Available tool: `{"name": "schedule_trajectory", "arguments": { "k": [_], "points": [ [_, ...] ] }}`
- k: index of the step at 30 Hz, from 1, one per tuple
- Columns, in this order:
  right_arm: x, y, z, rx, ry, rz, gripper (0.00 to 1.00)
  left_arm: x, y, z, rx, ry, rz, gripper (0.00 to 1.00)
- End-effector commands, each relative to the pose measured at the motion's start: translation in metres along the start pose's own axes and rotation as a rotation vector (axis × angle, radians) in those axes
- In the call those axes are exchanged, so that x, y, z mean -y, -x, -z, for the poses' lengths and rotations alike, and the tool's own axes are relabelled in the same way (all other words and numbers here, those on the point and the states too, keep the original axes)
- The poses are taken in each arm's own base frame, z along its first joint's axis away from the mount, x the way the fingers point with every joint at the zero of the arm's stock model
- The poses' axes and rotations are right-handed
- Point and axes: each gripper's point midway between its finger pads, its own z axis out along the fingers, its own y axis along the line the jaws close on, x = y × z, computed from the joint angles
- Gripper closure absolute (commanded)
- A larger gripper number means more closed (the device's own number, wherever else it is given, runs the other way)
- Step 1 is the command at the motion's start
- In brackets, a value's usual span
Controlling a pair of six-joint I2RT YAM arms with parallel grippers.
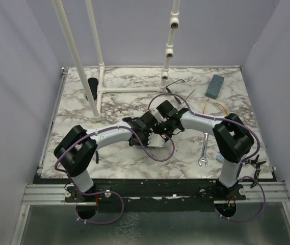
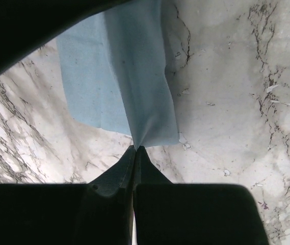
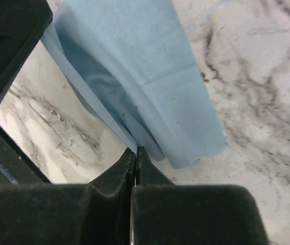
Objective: Organize the sunglasses
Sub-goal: Fold the glasses cleaning cloth at the center of the board.
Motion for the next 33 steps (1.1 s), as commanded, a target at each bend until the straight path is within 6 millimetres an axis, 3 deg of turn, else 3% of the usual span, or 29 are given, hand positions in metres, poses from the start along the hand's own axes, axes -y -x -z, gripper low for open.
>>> {"name": "schedule_trajectory", "arguments": {
  "k": [1, 7, 16, 25, 33],
  "points": [
    [-0.021, -0.033, -0.002, -0.096, 0.114, -0.048, 0.99, 0.002, 0.007, 0.012, 0.049, -0.005, 0.013, 1.00],
    [-0.052, -0.044, 0.000, -0.113, 0.250, -0.034, 0.99, 0.027, 0.008, 0.015, 0.071, -0.100, 0.027, 1.00],
    [-0.064, -0.052, 0.000, -0.145, 0.288, -0.038, 0.99, 0.045, -0.006, 0.023, 0.034, -0.149, 0.018, 1.00],
    [-0.041, -0.033, -0.005, -0.112, 0.167, -0.089, 0.99, 0.014, 0.003, 0.021, 0.037, -0.026, 0.037, 1.00],
    [-0.025, -0.028, -0.004, -0.097, 0.104, -0.110, 0.99, -0.002, -0.001, 0.013, -0.001, 0.039, 0.023, 1.00]
  ]
}}
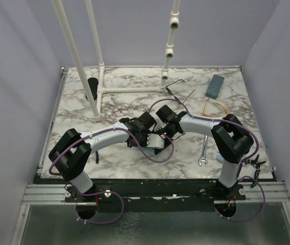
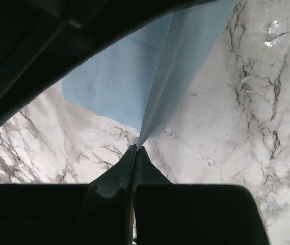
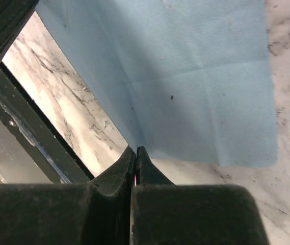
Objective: Organize the sunglasses
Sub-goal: Fold the glasses cleaning cloth at the center of the board.
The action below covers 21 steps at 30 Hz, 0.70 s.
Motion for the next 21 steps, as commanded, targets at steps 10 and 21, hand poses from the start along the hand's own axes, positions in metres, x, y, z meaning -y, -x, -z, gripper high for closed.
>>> {"name": "schedule_trajectory", "arguments": {
  "k": [10, 21],
  "points": [
    [0.025, 0.023, 0.005, 0.032, -0.100, -0.028, 0.99, -0.033, 0.002, -0.007, -0.047, 0.116, -0.007, 1.00],
    [0.040, 0.028, 0.010, 0.041, -0.175, -0.036, 1.00, -0.041, 0.002, -0.016, -0.067, 0.130, -0.017, 1.00]
  ]
}}
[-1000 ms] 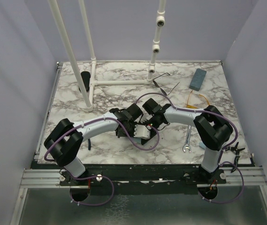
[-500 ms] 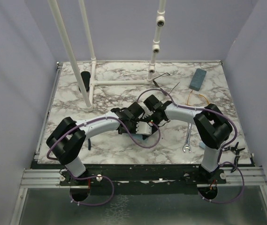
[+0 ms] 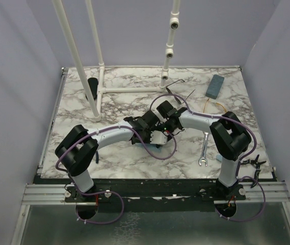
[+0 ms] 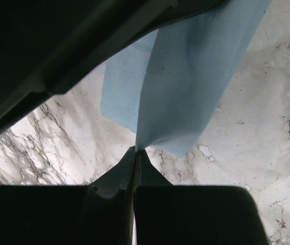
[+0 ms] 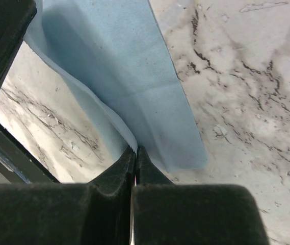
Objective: Organize the sunglasses
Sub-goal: Fold the glasses cleaning cloth at the center of the board.
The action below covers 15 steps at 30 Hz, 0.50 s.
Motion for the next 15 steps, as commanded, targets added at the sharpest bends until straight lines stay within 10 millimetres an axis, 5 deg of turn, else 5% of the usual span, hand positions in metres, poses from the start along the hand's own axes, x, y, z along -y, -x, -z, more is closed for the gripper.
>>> {"name": "schedule_trajectory", "arguments": {
  "k": [1, 15],
  "points": [
    [0.008, 0.005, 0.003, -0.003, -0.049, -0.009, 1.00, -0.008, -0.004, -0.005, -0.038, 0.025, -0.008, 1.00],
    [-0.012, 0.001, 0.015, -0.009, 0.036, 0.001, 0.99, -0.011, -0.007, 0.001, -0.045, 0.047, -0.028, 1.00]
  ]
}}
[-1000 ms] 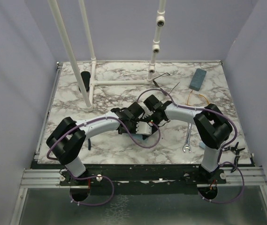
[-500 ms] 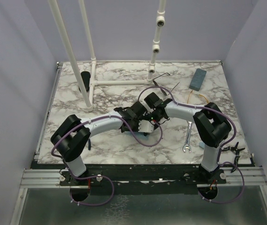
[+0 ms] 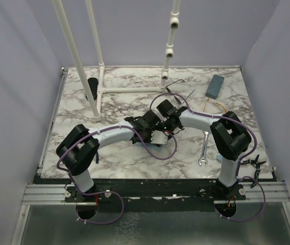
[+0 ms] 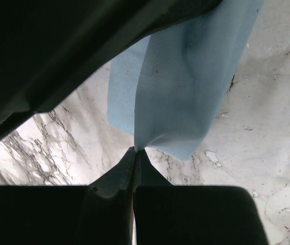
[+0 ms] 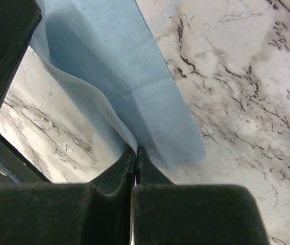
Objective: Organize the sunglasses
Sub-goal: Fold the glasses cleaning cloth at the center of the board.
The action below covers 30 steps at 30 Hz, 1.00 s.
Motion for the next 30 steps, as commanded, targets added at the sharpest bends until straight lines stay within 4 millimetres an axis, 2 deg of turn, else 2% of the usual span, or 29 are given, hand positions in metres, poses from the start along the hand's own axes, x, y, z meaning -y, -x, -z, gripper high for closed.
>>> {"name": "schedule_trajectory", "arguments": {
  "k": [1, 11, 20, 26, 30],
  "points": [
    [-0.020, -0.007, 0.013, -0.024, 0.082, -0.001, 1.00, -0.005, -0.010, 0.007, -0.046, 0.031, -0.010, 1.00],
    [-0.024, -0.006, 0.021, -0.015, 0.089, 0.015, 0.99, -0.001, -0.012, 0.012, -0.041, 0.029, -0.006, 1.00],
    [-0.010, 0.006, 0.019, 0.035, -0.003, -0.002, 1.00, -0.003, -0.007, 0.006, -0.035, 0.017, 0.008, 1.00],
    [0.003, 0.001, 0.008, 0.003, -0.048, -0.014, 0.99, -0.005, -0.007, 0.002, -0.041, 0.019, 0.012, 1.00],
    [0.005, 0.003, 0.009, 0.022, -0.063, -0.019, 0.99, -0.007, -0.005, -0.002, -0.042, 0.024, 0.018, 1.00]
  ]
}}
